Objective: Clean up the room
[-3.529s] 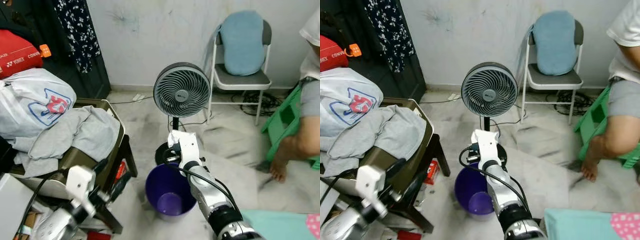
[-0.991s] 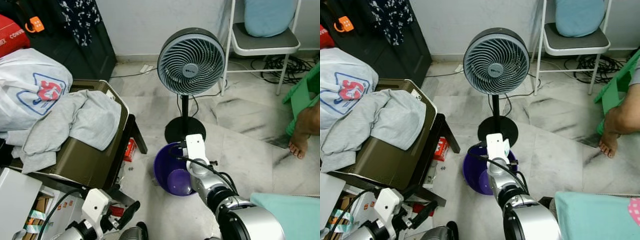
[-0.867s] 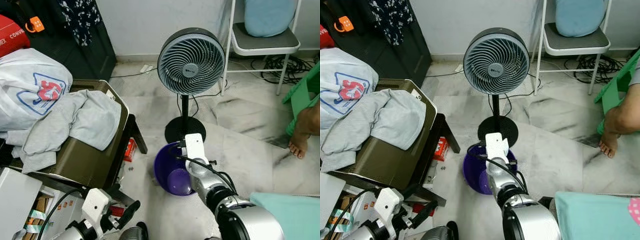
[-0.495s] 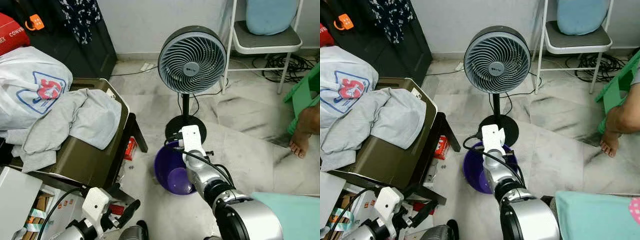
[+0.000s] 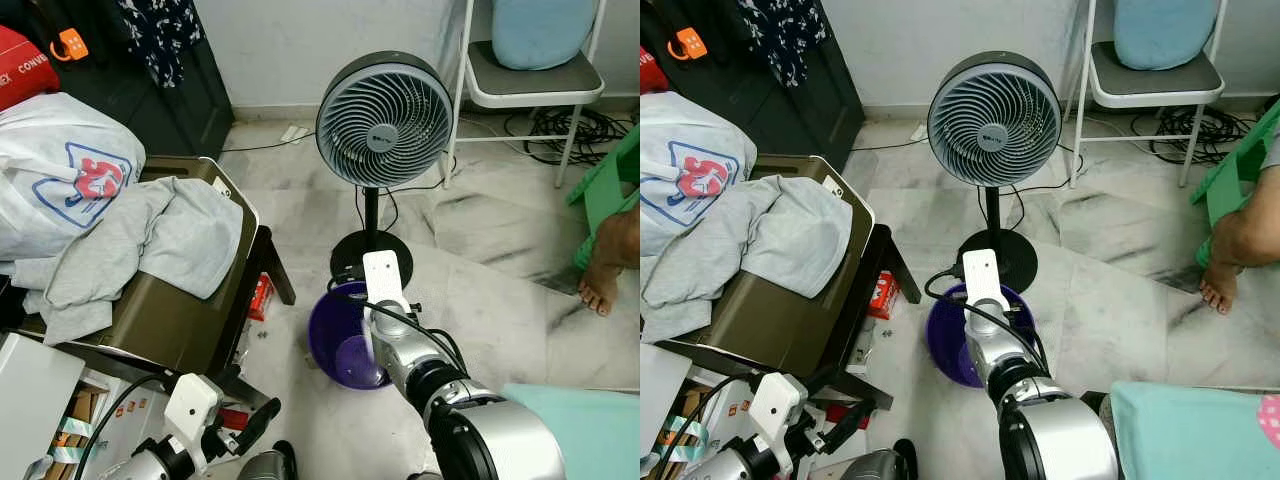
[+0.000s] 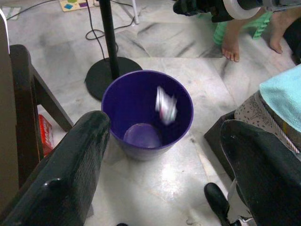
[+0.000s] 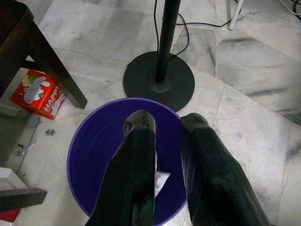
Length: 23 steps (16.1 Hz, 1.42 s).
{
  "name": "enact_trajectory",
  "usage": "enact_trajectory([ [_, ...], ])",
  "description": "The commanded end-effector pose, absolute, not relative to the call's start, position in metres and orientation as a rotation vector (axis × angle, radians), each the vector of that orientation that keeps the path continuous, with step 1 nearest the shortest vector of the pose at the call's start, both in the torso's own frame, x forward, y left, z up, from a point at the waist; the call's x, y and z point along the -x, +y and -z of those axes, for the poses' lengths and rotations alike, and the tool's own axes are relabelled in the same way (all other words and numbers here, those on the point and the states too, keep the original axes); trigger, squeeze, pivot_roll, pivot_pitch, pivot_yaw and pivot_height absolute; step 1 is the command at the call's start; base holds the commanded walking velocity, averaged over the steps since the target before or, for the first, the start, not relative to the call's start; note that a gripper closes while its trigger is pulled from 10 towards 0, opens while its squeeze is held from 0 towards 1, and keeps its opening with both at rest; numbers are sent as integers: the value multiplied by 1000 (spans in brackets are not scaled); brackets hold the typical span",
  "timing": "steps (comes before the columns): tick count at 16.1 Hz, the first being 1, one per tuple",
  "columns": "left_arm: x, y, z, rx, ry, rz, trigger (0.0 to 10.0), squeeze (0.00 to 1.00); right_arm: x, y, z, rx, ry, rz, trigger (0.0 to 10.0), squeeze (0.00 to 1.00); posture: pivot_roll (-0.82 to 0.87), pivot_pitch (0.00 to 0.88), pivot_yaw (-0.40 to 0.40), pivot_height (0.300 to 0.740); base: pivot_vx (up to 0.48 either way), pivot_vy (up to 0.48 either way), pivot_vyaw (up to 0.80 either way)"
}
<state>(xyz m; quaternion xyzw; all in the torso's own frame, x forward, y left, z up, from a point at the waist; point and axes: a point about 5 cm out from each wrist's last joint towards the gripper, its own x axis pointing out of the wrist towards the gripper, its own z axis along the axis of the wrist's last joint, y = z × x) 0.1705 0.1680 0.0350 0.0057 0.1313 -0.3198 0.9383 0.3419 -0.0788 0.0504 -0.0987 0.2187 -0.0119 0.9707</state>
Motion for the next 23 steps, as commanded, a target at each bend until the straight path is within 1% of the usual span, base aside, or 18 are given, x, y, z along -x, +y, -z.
enact_trajectory([
  [1,-166,177,-30,-30,311,629,10000,0,-339,-75,-48,190,448,22,10000,1000,203,217,146,740,0,0,0],
  [5,-167,177,-29,-31,307,626,10000,0,-339,-75,-47,190,443,21,10000,1000,196,215,148,740,0,0,0],
  [9,-176,169,-21,5,241,628,10000,0,-340,-79,-50,187,391,-28,10000,1000,96,153,120,740,0,0,0],
  [13,-187,161,-14,26,170,620,10000,0,-335,-99,-48,194,300,-69,10000,1000,-11,91,115,740,0,0,0],
  [15,-190,159,-11,37,139,615,10000,0,-325,-110,-46,199,257,-81,10000,1000,-58,59,121,740,0,0,0],
  [16,-192,158,-8,41,111,608,10000,0,-313,-120,-45,205,223,-85,10000,1000,-98,22,125,740,0,0,0],
  [17,-209,150,-40,36,22,610,10000,0,-307,-123,-47,188,203,-90,10000,1000,-105,16,126,740,0,0,0],
  [18,-232,137,-89,28,-85,605,10000,0,-301,-126,-49,182,165,-99,10000,1000,-121,0,129,740,0,0,0],
  [19,-249,133,-106,22,-138,565,10000,0,-292,-129,-51,163,126,-117,10000,1000,-146,0,134,740,0,0,0],
  [20,-251,133,-104,22,-142,556,10000,0,-290,-130,-50,157,127,-118,10000,1000,-151,0,134,740,0,0,0],
  [22,-265,137,-99,25,-142,459,10000,0,-273,-139,-55,158,108,-114,10000,1000,-157,0,136,740,0,0,0],
  [23,-266,138,-97,26,-128,436,10000,0,-269,-143,-57,156,99,-107,10000,1000,-156,0,133,740,0,0,0],
])
